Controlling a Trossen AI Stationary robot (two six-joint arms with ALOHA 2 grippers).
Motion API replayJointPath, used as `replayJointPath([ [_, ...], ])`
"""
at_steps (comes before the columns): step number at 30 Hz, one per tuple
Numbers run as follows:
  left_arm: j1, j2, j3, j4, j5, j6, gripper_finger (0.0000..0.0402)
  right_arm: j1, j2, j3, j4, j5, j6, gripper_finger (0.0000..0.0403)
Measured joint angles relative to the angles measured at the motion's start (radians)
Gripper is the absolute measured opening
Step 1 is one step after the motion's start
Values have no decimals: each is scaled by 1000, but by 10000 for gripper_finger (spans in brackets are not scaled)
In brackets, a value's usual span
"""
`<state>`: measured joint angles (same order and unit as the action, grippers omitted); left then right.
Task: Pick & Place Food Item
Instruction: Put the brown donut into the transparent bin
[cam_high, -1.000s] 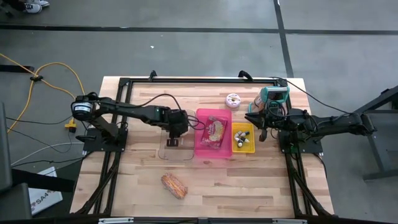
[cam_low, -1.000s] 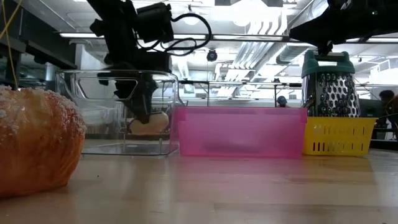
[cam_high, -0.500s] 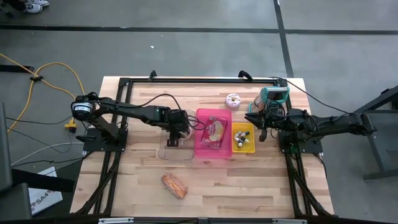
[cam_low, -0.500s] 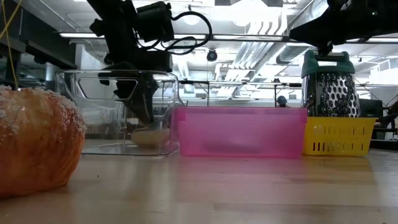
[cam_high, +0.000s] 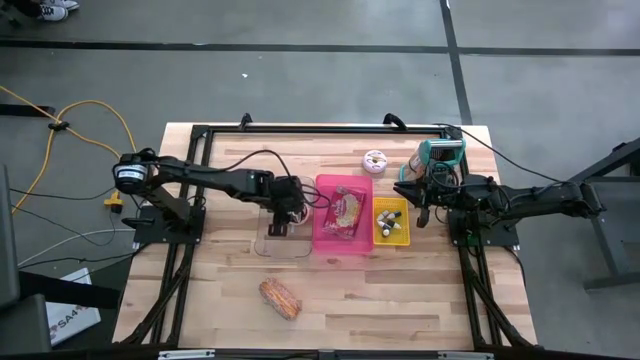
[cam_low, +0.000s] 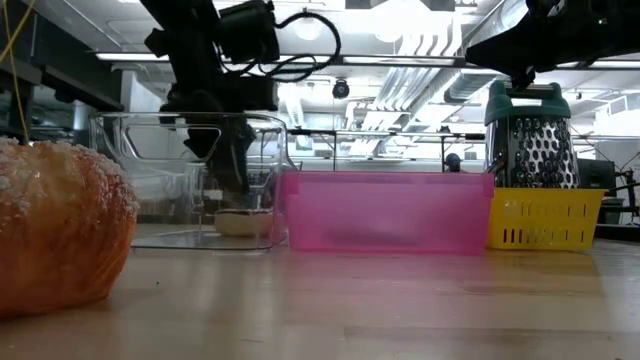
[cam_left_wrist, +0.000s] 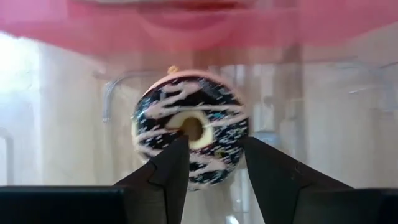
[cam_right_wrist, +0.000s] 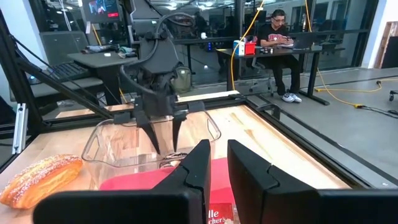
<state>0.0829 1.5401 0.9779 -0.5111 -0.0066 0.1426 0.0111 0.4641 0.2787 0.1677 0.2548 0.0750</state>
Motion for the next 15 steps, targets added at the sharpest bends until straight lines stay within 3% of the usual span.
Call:
replayJointPath([
  [4, 13, -46, 11, 2, 56, 23, 150, 0, 0, 0, -1, 0, 0, 44],
  [15, 52, -278, 12, -4, 58, 44, 150, 0, 0, 0, -5, 0, 0, 44],
])
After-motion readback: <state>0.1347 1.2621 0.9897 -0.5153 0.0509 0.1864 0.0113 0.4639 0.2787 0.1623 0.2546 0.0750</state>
